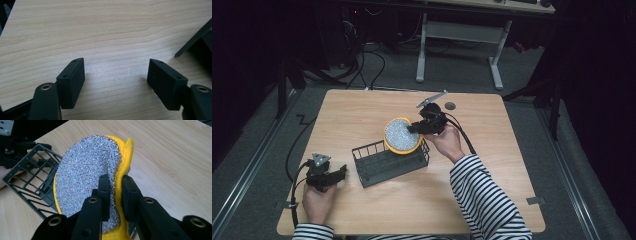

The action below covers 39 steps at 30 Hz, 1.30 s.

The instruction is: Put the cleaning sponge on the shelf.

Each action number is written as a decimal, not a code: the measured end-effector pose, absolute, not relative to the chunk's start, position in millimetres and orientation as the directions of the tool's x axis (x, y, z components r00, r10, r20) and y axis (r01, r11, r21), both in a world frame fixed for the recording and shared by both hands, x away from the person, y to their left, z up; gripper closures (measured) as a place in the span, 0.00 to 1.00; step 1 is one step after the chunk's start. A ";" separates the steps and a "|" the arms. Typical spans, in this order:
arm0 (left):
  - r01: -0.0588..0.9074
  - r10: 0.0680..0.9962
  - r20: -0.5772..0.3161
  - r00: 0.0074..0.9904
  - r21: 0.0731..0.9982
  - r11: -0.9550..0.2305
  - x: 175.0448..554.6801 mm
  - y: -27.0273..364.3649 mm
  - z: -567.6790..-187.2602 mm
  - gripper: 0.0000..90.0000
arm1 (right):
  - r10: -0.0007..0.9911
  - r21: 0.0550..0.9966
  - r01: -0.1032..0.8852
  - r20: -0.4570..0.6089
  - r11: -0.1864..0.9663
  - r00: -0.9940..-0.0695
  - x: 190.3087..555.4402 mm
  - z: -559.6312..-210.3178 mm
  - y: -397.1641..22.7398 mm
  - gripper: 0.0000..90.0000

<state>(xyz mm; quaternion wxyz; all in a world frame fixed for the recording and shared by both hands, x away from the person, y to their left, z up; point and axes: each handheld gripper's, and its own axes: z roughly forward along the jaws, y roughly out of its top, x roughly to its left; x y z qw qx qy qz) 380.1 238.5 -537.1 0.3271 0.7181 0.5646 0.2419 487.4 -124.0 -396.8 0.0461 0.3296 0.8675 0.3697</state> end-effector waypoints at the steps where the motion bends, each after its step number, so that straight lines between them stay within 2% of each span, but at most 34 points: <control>1: 0.653 0.969 -0.022 0.246 0.743 -0.149 380.1 238.5 -537.1 0.34 | 0.603 0.672 0.535 0.161 0.513 -0.781 487.4 -397.7 -122.9 0.88; 22: 0.653 0.969 -0.021 0.246 0.742 -0.149 380.1 238.5 -537.1 0.34 | 0.581 0.669 0.525 0.168 0.526 -0.796 484.1 -413.0 -116.2 0.87; 39: 0.653 0.969 -0.019 0.246 0.743 -0.151 380.1 238.3 -537.1 0.35 | 0.568 0.627 0.527 0.159 0.574 -0.808 475.9 -425.6 -119.0 0.85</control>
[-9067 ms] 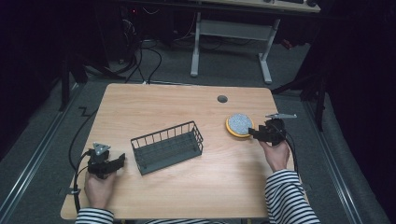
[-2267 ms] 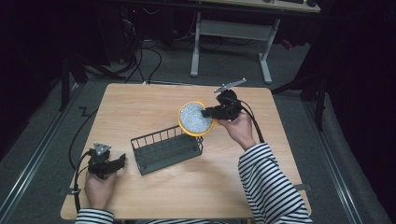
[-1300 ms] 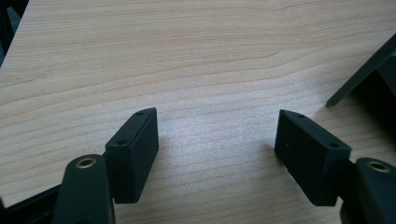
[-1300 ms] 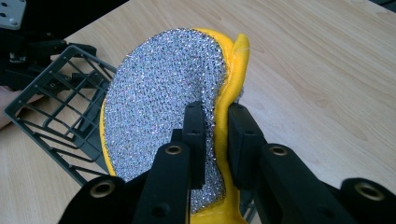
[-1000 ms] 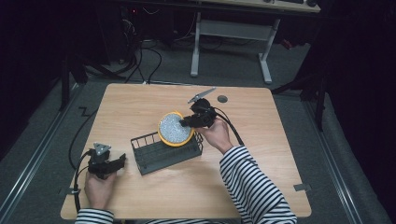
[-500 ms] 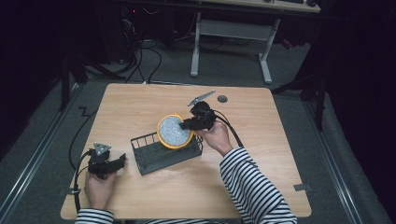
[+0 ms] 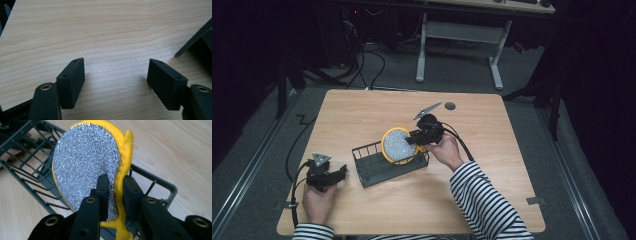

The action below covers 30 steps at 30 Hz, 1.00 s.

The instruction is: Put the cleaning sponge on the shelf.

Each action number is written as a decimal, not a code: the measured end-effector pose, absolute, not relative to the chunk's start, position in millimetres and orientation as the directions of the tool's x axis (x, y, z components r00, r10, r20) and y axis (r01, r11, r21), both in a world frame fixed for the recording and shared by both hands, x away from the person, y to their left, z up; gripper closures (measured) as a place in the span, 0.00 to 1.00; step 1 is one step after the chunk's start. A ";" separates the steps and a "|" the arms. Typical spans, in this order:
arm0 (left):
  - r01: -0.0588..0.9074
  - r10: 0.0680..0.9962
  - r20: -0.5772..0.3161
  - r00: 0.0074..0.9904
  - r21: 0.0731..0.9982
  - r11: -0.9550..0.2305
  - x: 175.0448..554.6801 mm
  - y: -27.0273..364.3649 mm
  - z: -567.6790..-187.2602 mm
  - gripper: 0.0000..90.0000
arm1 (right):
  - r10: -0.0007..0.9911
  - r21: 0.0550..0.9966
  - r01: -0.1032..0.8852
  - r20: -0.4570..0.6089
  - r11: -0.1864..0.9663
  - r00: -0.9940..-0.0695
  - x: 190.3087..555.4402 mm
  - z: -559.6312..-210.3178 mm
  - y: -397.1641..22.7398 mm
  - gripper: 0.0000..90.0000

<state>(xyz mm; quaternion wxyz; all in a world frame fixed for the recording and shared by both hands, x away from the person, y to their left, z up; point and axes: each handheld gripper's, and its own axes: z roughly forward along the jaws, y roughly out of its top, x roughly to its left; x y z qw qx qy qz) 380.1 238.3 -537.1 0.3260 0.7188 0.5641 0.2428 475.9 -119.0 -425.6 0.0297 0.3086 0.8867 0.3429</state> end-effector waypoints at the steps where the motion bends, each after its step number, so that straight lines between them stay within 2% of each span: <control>1: 0.653 0.969 -0.019 0.245 0.743 -0.150 380.1 238.3 -537.2 0.35 | 0.567 0.621 0.527 0.158 0.580 -0.809 475.6 -426.6 -118.7 0.85; 3: 0.653 0.969 -0.021 0.246 0.742 -0.149 380.1 238.5 -537.1 0.35 | 0.569 0.617 0.530 0.158 0.581 -0.807 474.9 -427.5 -119.1 0.81; 8: 0.653 0.969 -0.022 0.245 0.743 -0.148 380.1 238.5 -537.1 0.35 | 0.580 0.626 0.535 0.158 0.567 -0.799 472.7 -425.6 -123.8 0.60; 11: 0.653 0.969 -0.021 0.245 0.743 -0.149 380.1 238.5 -537.1 0.35 | 0.591 0.662 0.522 0.146 0.537 -0.794 467.9 -419.2 -131.5 0.55; 17: 0.653 0.969 -0.020 0.246 0.742 -0.150 380.1 238.4 -537.1 0.35 | 0.622 0.704 0.523 0.146 0.481 -0.769 461.8 -407.1 -155.5 0.54; 30: 0.653 0.969 -0.020 0.245 0.742 -0.150 380.1 238.3 -537.1 0.35 | 0.715 0.744 0.563 0.168 0.360 -0.678 447.4 -397.6 -217.5 0.59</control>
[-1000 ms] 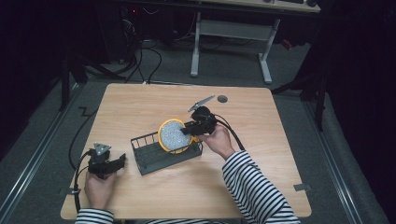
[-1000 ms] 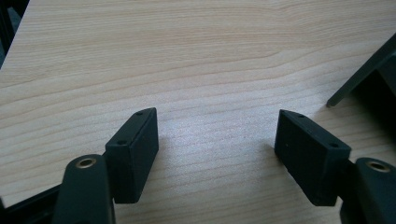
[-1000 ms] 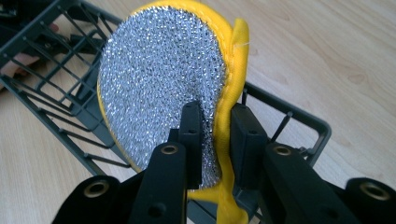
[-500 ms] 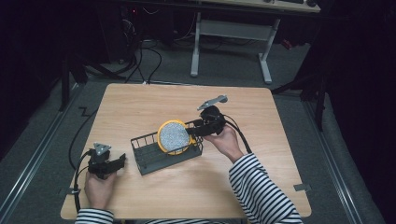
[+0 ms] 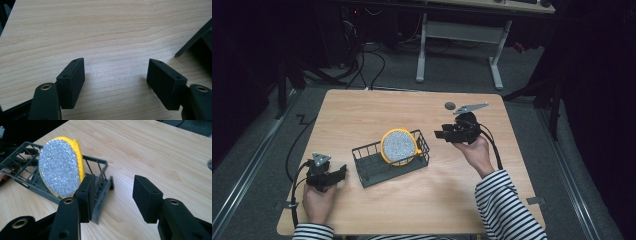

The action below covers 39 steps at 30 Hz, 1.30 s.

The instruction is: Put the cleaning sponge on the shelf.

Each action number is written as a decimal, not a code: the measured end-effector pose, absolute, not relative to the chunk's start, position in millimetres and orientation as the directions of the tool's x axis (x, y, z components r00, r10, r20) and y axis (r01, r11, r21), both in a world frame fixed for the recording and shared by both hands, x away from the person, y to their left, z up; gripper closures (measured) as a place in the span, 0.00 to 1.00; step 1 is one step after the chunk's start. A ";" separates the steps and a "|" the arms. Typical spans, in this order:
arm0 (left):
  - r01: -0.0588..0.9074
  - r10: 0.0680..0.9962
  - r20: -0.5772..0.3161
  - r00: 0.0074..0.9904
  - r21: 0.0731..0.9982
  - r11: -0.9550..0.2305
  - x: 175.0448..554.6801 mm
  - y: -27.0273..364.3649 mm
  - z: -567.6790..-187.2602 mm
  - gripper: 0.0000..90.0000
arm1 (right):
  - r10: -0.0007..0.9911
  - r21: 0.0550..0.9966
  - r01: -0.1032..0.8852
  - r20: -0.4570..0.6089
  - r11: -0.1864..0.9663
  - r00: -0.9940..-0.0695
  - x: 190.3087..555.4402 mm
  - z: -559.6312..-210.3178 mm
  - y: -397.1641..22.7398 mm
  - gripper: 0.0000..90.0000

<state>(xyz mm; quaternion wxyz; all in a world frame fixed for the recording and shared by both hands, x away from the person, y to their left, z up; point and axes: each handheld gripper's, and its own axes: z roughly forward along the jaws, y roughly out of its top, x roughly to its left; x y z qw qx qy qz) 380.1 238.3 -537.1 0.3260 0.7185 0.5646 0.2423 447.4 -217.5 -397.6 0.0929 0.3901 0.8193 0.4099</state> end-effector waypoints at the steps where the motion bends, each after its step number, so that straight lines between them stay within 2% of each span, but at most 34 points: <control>1: 0.653 0.969 -0.020 0.245 0.742 -0.150 380.1 238.3 -537.1 0.35 | 0.722 0.747 0.564 0.167 0.352 -0.672 445.7 -397.7 -221.8 0.60; 18: 0.653 0.969 -0.020 0.244 0.742 -0.150 380.2 238.3 -537.1 0.35 | 0.838 0.742 0.626 0.168 0.240 -0.519 410.9 -426.0 -296.5 0.60; 31: 0.653 0.970 -0.020 0.243 0.743 -0.149 380.3 238.1 -537.2 0.35 | 0.936 0.699 0.697 0.117 0.159 -0.331 380.7 -505.6 -339.3 0.56; 36: 0.653 0.970 -0.020 0.243 0.743 -0.149 380.3 238.1 -537.2 0.35 | 0.958 0.701 0.697 0.072 0.149 -0.277 371.3 -523.1 -347.1 0.50; 39: 0.653 0.970 -0.019 0.243 0.743 -0.149 380.3 238.1 -537.2 0.35 | 0.960 0.739 0.658 0.057 0.144 -0.274 365.4 -529.5 -348.3 0.50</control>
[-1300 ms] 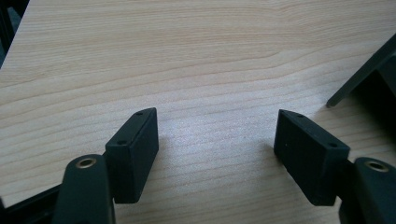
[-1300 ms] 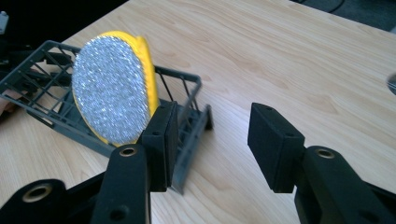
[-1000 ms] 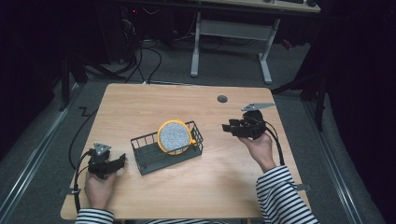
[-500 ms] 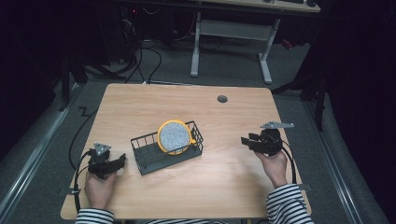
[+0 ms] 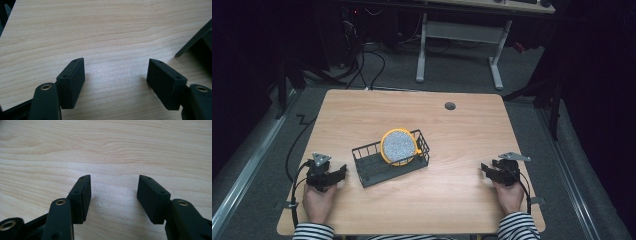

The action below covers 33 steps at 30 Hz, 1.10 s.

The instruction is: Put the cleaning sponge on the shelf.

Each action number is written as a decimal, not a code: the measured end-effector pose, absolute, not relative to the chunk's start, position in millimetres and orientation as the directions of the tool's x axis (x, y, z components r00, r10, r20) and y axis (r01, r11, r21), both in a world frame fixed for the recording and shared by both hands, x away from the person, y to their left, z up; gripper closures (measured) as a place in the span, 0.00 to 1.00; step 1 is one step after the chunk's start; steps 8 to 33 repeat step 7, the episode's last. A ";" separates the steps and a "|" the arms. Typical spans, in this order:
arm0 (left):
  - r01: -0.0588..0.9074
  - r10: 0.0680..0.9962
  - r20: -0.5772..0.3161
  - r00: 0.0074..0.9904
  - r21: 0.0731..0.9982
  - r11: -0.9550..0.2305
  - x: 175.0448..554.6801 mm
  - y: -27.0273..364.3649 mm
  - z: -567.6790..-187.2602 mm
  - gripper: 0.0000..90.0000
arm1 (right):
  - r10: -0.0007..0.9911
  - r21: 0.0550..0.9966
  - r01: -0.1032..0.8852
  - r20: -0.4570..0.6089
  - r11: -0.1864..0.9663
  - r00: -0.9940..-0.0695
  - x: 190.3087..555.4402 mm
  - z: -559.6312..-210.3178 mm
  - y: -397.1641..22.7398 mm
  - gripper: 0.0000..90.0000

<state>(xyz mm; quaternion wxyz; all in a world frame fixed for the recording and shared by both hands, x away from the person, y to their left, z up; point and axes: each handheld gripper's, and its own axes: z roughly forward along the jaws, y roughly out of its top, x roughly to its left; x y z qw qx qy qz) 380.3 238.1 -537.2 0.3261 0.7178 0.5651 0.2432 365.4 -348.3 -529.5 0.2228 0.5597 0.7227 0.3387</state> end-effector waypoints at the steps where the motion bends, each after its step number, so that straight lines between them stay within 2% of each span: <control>1: 0.652 0.970 -0.020 0.243 0.743 -0.148 380.3 238.0 -537.2 0.35 | 0.962 0.737 0.658 0.045 0.151 -0.271 364.7 -529.5 -347.6 0.50; 5: 0.653 0.970 -0.020 0.243 0.743 -0.148 380.3 238.1 -537.2 0.35 | 0.961 0.732 0.649 -0.028 0.208 -0.276 363.9 -529.9 -340.9 0.48; 7: 0.652 0.970 -0.020 0.242 0.743 -0.148 380.3 237.9 -537.2 0.35 | 0.963 0.730 0.655 -0.017 0.195 -0.268 364.5 -529.9 -342.3 0.45; 33: 0.652 0.970 -0.020 0.242 0.743 -0.148 380.3 237.9 -537.2 0.35 | 0.963 0.730 0.655 -0.017 0.195 -0.268 364.5 -529.9 -342.3 0.45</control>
